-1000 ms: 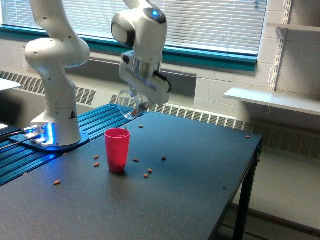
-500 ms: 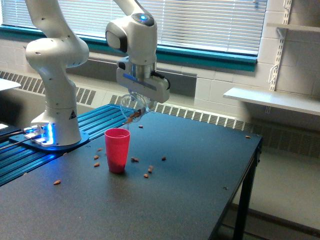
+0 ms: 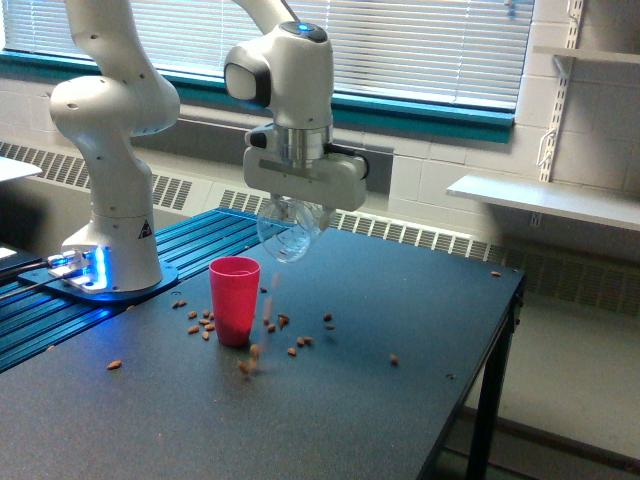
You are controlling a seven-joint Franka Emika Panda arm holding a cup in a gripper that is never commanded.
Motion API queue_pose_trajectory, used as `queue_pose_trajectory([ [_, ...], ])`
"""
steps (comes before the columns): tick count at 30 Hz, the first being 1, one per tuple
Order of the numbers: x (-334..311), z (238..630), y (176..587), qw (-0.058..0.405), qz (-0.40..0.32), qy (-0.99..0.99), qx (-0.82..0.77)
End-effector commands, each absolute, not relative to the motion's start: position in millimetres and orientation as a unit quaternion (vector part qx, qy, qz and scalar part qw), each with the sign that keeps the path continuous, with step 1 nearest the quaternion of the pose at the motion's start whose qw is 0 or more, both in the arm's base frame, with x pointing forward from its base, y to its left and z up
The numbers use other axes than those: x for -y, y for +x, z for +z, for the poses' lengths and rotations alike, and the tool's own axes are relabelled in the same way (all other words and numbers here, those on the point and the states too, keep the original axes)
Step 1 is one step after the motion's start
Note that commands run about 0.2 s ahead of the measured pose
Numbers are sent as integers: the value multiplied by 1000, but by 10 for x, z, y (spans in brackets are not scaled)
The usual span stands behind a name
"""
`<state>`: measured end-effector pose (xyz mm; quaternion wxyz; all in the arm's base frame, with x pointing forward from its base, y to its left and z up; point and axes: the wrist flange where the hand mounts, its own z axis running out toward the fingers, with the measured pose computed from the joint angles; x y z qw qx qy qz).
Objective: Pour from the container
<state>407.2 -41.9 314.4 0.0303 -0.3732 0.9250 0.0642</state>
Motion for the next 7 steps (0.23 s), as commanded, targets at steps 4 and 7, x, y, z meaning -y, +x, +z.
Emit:
queue_pose_trajectory([
  [4, 351, 3137, 4243, 48, 50, -438, -896],
  [7, 338, 3142, 4231, 49, 54, -442, -894],
])
